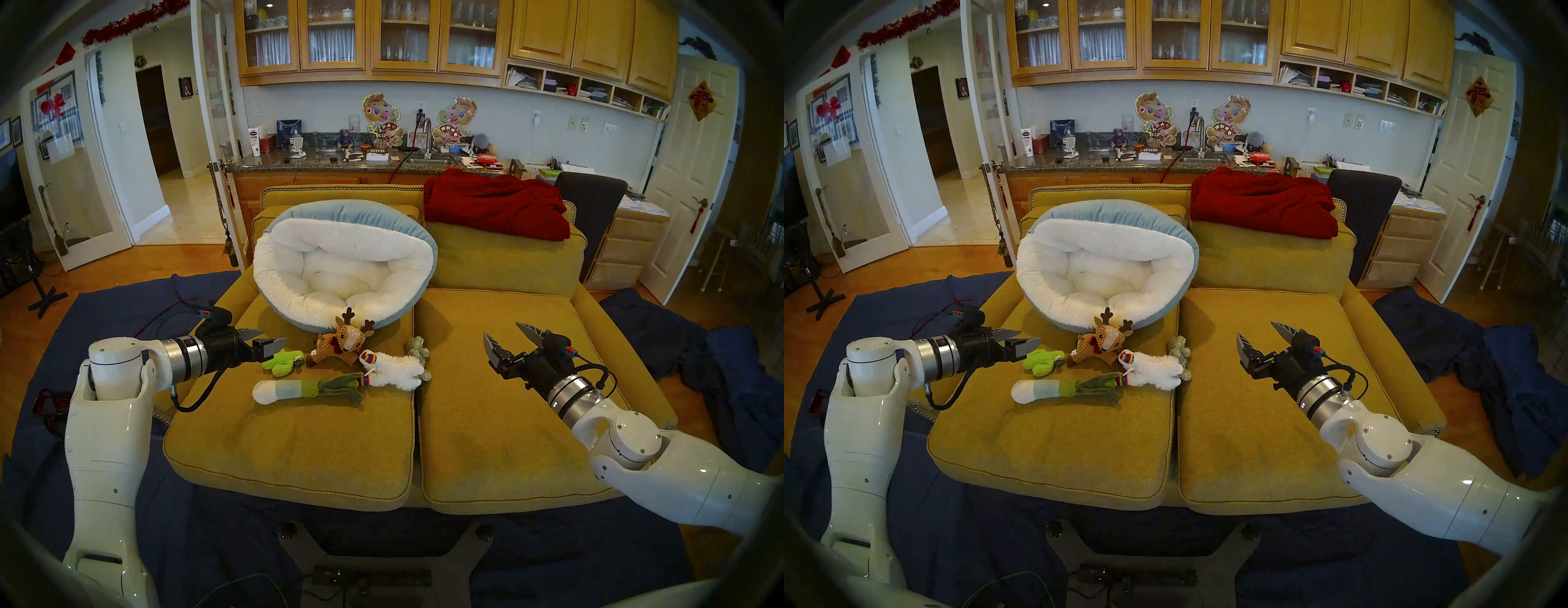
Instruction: Put toys into dog bed
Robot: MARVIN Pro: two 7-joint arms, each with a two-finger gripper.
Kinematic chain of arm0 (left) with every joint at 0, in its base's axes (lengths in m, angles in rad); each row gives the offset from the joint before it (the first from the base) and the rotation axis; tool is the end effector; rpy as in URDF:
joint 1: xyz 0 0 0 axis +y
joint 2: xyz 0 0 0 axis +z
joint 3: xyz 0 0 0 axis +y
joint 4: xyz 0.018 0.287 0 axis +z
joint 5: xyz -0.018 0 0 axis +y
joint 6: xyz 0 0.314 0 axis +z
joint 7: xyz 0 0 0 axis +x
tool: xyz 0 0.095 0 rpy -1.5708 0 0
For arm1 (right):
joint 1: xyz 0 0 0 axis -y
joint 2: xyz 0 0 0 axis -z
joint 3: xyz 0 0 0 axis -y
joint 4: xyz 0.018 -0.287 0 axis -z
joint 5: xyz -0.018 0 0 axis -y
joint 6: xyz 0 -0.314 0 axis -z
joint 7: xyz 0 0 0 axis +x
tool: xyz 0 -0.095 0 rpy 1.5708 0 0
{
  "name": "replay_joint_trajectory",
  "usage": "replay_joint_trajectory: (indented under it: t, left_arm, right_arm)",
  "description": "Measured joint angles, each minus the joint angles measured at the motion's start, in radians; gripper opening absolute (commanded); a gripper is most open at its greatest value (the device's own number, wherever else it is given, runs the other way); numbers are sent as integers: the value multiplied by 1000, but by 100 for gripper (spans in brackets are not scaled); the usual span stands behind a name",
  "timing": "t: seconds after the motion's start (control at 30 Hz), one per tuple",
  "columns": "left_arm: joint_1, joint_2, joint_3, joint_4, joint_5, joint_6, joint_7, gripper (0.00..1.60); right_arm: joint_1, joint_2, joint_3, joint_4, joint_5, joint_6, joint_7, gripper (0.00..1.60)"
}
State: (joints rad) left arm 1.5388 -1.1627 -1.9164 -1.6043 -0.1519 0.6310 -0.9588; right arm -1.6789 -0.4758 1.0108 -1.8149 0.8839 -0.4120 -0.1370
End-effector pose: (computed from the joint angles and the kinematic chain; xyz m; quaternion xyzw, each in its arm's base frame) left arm 0.3909 0.1709 -0.2548 0.8257 -0.1581 0.4949 0.2195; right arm 0.3355 -0.0881 -0.2911 -0.7074 -0.1363 -0.6807 0.1332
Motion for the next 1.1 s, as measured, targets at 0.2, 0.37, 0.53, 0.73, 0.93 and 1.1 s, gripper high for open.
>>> replay_joint_trajectory:
  t: [0.2, 0.37, 0.53, 0.73, 0.93, 1.1]
  left_arm:
    - [1, 0, 0, 0, 0, 0, 0, 160]
    - [1, 0, 0, 0, 0, 0, 1, 160]
    - [1, 0, 1, 1, 0, 0, 1, 160]
    - [1, 0, 1, 1, 0, 0, 1, 160]
    - [1, 0, 1, 1, 0, 0, 1, 160]
    - [1, 0, 1, 1, 0, 0, 1, 160]
  right_arm:
    - [0, 0, -1, 0, 0, 0, -1, 160]
    - [0, 1, -2, 0, 0, 0, -1, 160]
    - [0, 1, -3, 1, 0, 1, -1, 160]
    - [11, 6, -12, -4, 0, 42, 23, 160]
    - [30, 7, -25, -20, -3, 119, 52, 160]
    - [52, -3, -34, -33, -10, 181, 70, 160]
